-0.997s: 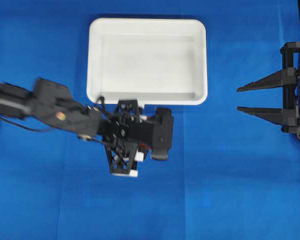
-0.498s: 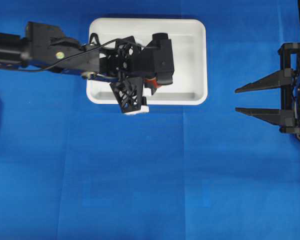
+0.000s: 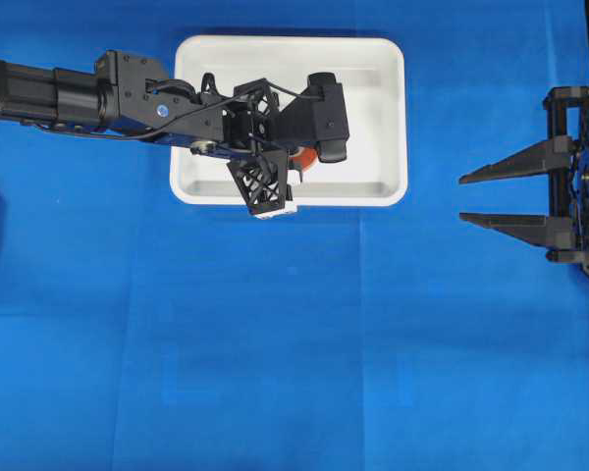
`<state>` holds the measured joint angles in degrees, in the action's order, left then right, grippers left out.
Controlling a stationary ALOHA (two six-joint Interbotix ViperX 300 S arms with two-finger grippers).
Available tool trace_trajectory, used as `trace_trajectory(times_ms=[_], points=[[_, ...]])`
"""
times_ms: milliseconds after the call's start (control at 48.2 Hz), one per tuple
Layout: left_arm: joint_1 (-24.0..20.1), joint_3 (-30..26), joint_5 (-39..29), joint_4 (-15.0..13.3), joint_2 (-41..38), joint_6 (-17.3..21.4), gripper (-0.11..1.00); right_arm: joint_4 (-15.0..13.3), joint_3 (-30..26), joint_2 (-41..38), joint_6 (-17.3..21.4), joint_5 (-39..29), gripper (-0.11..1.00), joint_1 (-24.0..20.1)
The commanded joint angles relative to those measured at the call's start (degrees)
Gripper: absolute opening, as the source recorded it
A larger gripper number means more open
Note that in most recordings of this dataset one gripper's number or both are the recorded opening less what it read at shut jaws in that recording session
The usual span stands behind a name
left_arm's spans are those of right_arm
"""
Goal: Place one roll of tape in the white case with the left arm.
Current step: 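Lower the tape roll into the tray and open the left gripper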
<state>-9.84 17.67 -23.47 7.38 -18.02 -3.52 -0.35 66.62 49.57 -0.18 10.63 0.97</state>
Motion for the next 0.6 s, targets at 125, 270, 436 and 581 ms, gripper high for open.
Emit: trace_trajectory(times_ms=[125,270,436,581], points=[[-0.26,-0.53,-1.32,0.09,3.78,0.09,0.75,-0.09,-0.62,-0.35,0.0,0.09,-0.11,0.09],[0.0,0.44,-2.55,0.09,10.28,-0.09,0.74,-0.09,-0.62,-0.35,0.0,-0.26,-0.11,0.09],[1.32,3.34,-0.44,0.0,18.72,-0.18,0.68,-0.09,-0.7,-0.26,0.0,-0.26,-0.11,0.09],[3.34,7.38,2.99,-0.09,24.96,-0.7,0.68,-0.09,-0.7,-0.26,0.0,-0.26,-0.11,0.09]])
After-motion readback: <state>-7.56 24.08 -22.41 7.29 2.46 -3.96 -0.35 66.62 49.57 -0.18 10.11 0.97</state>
